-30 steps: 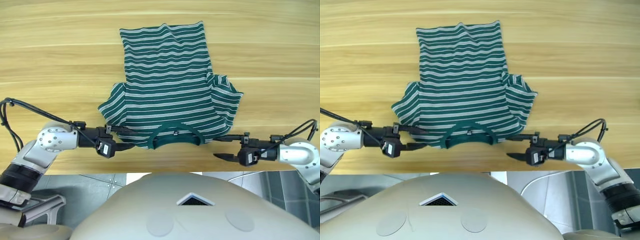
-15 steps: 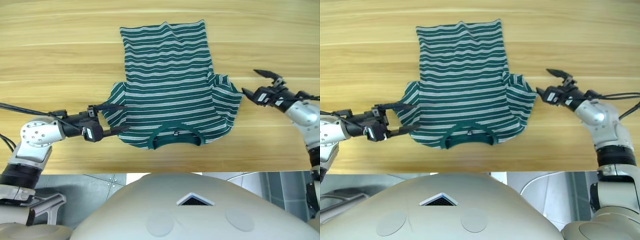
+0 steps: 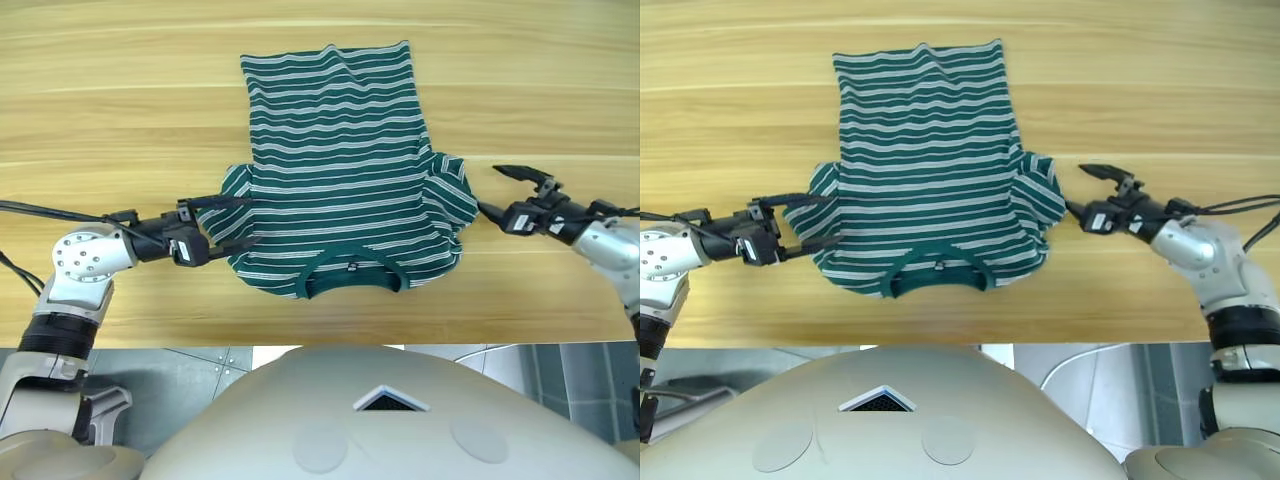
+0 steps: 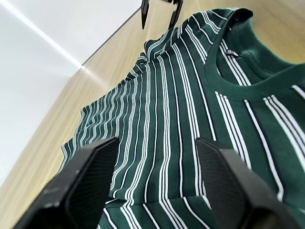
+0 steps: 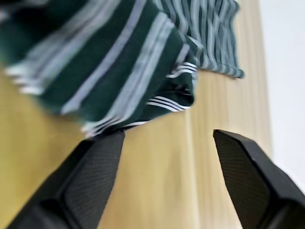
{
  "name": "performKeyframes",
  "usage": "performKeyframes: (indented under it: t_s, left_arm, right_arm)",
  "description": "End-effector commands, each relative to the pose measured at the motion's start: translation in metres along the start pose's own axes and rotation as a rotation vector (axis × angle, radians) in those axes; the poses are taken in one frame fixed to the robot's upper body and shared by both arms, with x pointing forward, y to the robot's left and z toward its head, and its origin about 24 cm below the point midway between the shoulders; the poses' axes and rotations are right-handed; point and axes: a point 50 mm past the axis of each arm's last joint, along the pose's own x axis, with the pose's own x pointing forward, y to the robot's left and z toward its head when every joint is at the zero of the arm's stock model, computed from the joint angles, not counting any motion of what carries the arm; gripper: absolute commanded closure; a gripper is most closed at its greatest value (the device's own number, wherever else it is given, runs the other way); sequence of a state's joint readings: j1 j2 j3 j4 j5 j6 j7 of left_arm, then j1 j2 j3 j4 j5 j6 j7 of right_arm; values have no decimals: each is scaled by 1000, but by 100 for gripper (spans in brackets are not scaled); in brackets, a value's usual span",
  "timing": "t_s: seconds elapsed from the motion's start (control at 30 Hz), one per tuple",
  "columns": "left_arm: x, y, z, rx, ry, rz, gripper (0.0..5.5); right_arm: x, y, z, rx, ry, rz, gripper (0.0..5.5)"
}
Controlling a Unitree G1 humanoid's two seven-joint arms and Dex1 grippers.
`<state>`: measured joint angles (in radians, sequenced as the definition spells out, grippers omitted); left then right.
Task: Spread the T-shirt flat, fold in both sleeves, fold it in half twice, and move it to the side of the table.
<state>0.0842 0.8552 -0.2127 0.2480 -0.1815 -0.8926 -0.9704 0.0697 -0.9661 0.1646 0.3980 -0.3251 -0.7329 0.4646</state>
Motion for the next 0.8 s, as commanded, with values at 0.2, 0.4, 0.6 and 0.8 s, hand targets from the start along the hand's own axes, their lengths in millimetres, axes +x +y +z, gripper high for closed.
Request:
performKeyframes:
  t_s: [0.2, 0.4, 0.6, 0.8]
  left_arm:
    - [-8, 5, -6, 19, 40, 10, 251]
    - [-7, 6, -5, 22, 31, 16, 251]
    - [-6, 5, -5, 21, 25, 15, 251]
    - [-5, 4, -5, 18, 23, 15, 251]
  right_arm:
    - [-24, 14, -5, 37, 52, 65, 204]
    - [-12, 1, 23, 39, -106, -3, 204]
    - [8, -5, 21, 33, -80, -32, 204]
    - [20, -4, 4, 16, 19, -31, 204]
